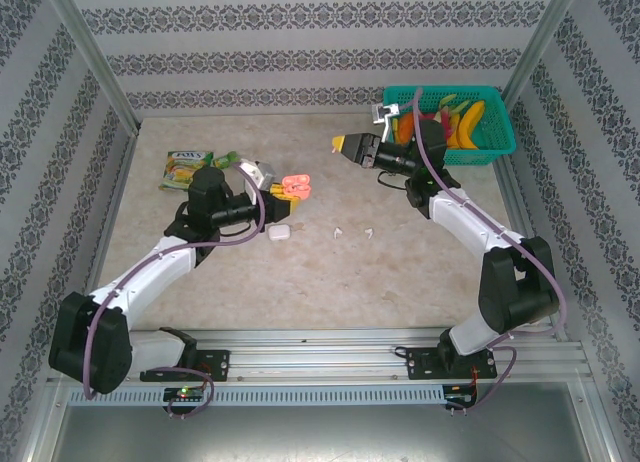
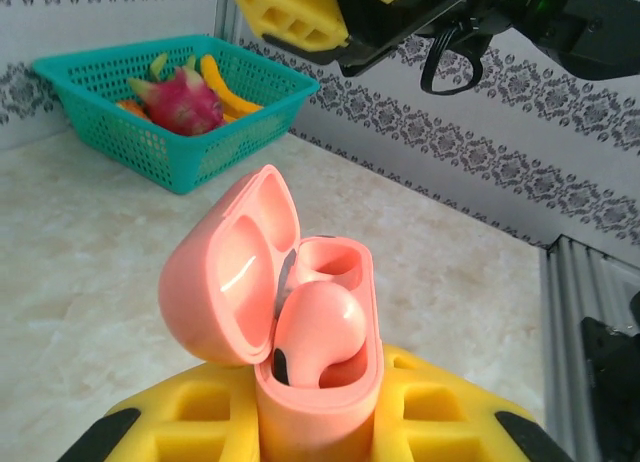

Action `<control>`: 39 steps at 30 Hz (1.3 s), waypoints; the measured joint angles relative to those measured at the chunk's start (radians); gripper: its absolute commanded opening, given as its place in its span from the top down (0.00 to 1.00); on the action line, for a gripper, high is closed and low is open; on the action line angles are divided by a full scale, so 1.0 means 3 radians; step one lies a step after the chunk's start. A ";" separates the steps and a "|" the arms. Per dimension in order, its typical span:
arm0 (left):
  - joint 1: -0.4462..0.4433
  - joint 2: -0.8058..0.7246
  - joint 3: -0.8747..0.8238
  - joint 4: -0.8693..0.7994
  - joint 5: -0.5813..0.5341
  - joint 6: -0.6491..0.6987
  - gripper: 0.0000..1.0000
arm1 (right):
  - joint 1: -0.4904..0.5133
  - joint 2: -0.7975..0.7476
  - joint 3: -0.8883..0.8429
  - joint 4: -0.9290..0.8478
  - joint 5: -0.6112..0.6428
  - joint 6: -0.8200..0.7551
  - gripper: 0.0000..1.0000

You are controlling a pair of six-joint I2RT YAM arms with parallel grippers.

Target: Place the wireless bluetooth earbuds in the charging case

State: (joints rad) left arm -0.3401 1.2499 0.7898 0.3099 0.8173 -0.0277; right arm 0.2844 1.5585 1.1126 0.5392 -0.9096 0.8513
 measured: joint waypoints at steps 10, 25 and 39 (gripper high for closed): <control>-0.0005 0.0223 0.0000 0.0402 -0.0259 0.0258 1.00 | 0.0326 -0.0168 -0.0172 -0.0315 0.0340 -0.0352 0.73; -0.0113 0.0229 -0.0001 0.0683 -0.0765 0.0519 1.00 | 0.1165 -0.0521 -0.0345 -0.0806 0.2125 -0.0801 0.73; -0.0135 0.0229 -0.0001 0.0689 -0.0820 0.0567 1.00 | 0.1198 -0.0532 -0.0340 -0.0866 0.2574 -0.0857 0.73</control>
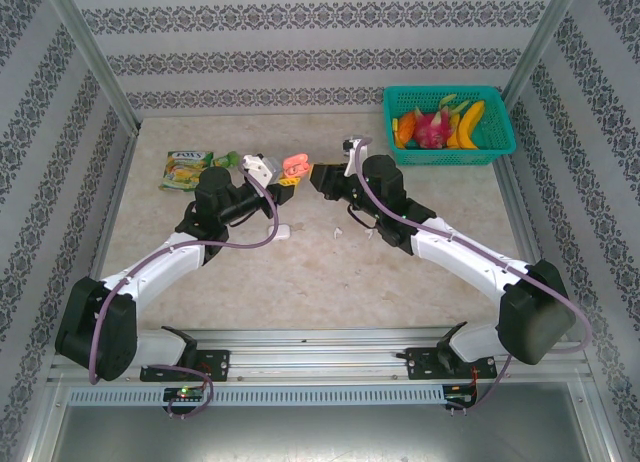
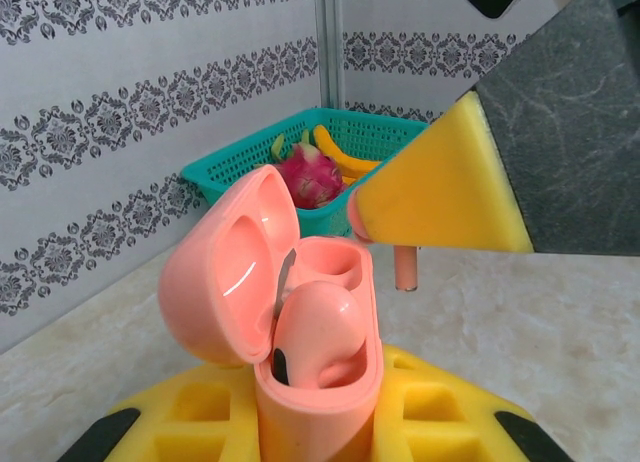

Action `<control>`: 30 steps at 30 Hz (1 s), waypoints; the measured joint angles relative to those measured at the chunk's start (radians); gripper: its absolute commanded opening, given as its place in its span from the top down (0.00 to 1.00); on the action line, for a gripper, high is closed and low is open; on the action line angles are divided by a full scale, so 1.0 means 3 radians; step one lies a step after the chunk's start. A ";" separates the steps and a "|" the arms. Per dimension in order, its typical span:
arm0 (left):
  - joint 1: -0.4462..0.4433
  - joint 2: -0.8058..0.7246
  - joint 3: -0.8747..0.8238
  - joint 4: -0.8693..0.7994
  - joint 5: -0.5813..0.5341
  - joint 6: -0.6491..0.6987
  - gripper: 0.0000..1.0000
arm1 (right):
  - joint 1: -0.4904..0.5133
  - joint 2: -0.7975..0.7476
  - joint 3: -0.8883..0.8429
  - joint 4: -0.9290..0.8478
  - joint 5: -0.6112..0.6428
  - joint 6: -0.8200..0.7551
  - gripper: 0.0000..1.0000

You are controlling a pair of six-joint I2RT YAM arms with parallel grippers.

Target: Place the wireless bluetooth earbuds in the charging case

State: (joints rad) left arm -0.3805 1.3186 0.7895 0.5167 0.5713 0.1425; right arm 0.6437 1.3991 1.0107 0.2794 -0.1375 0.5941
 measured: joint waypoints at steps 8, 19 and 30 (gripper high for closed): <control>0.0000 0.0000 0.0000 -0.0001 0.0003 0.0017 1.00 | -0.0001 -0.0029 0.0061 0.0001 0.0072 -0.0013 0.73; -0.0043 0.0000 0.0000 -0.0025 0.0027 0.0017 1.00 | -0.0001 0.0001 0.0200 0.0011 0.0085 -0.0037 0.73; -0.0065 0.0000 0.0004 -0.0029 0.0042 0.0015 1.00 | 0.0000 0.0121 0.0244 0.0027 0.0085 -0.0038 0.74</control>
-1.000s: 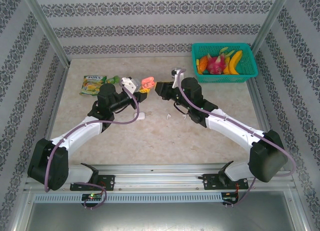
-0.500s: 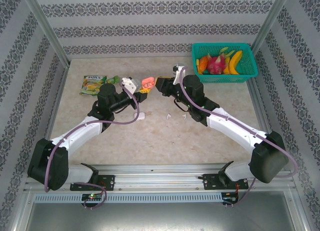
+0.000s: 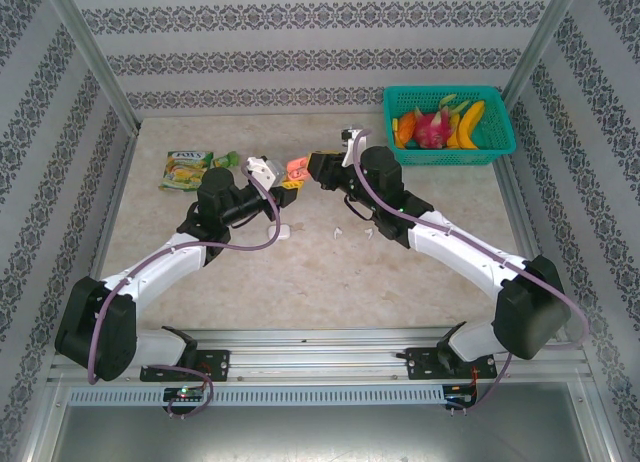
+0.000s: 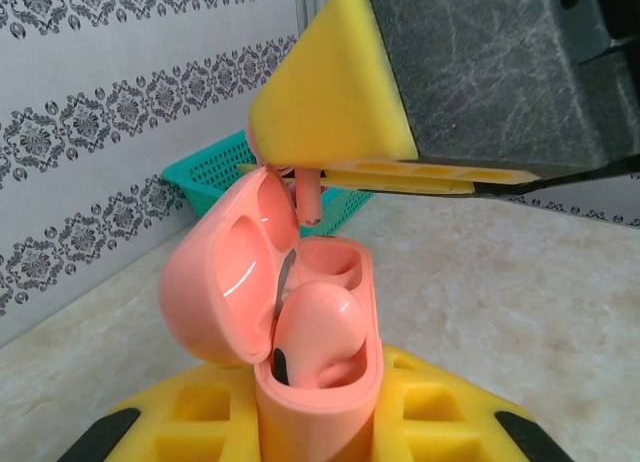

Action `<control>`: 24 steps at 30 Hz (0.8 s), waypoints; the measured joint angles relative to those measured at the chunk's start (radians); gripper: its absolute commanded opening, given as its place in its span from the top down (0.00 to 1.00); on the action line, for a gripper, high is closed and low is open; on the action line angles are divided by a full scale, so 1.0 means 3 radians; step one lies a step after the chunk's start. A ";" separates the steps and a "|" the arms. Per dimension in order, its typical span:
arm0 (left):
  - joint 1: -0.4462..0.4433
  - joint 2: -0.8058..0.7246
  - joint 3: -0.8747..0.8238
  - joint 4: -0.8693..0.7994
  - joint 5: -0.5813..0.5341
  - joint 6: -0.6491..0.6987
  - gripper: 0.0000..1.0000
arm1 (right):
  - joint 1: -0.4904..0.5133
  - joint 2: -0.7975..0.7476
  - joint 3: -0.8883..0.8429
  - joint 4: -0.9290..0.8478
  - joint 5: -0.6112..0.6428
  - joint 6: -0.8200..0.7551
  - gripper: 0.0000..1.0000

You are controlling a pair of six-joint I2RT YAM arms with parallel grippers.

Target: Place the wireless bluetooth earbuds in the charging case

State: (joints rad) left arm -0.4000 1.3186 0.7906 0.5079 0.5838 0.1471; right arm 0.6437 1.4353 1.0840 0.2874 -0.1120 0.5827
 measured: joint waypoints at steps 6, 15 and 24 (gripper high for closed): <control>-0.0001 0.0000 0.0004 -0.0003 -0.0001 -0.0003 1.00 | 0.0000 0.0003 0.0000 0.0000 0.0005 -0.0025 0.75; 0.0000 -0.0003 0.0013 -0.0008 -0.0003 -0.0029 1.00 | 0.0001 0.0005 -0.0027 0.0003 0.0061 -0.0076 0.76; 0.0000 -0.0003 0.0097 -0.0132 -0.0004 -0.0104 1.00 | 0.0064 0.0006 -0.0055 0.0076 0.0210 -0.0203 0.77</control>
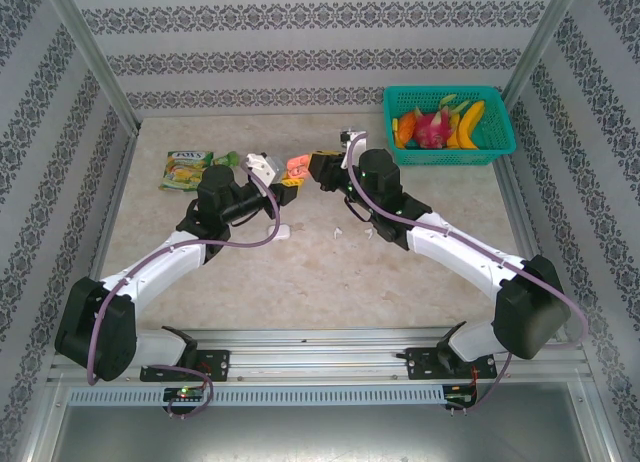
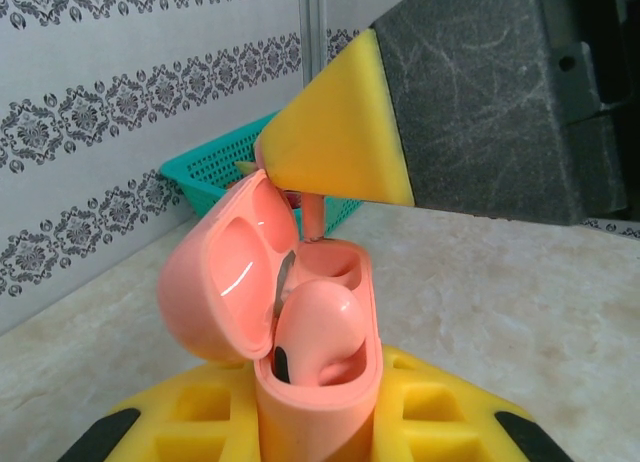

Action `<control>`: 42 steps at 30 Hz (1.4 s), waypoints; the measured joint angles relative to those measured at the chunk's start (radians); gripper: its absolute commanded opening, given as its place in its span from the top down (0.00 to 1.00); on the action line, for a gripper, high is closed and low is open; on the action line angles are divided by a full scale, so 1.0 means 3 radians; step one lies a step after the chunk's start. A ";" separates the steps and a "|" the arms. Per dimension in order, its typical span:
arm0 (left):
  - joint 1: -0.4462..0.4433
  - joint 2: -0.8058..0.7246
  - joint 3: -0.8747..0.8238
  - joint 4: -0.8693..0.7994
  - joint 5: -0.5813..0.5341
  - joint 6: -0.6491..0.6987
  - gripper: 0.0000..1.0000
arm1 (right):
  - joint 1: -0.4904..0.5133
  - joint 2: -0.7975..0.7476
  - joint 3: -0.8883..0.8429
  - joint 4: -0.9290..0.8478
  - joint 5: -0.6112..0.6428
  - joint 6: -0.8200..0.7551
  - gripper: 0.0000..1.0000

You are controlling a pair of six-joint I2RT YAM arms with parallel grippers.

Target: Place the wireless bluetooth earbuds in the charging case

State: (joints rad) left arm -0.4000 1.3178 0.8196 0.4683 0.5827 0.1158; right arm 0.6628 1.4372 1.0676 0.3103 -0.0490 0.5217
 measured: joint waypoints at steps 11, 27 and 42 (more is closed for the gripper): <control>0.0000 0.0000 0.0008 -0.0069 -0.0033 -0.0027 1.00 | 0.0070 0.0047 0.0000 0.0038 0.0159 -0.0100 0.78; 0.0001 0.0000 0.0027 -0.0158 -0.0102 -0.0041 1.00 | 0.0177 0.0036 -0.0113 0.0022 0.0235 -0.0145 0.78; 0.0001 0.0000 0.0025 -0.0139 -0.0089 -0.0064 1.00 | 0.0175 0.0045 -0.0052 -0.0075 0.0238 -0.0163 0.69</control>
State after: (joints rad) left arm -0.3996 1.3178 0.8272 0.4267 0.5560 0.0967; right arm 0.7155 1.4506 1.0519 0.2878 0.0223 0.4728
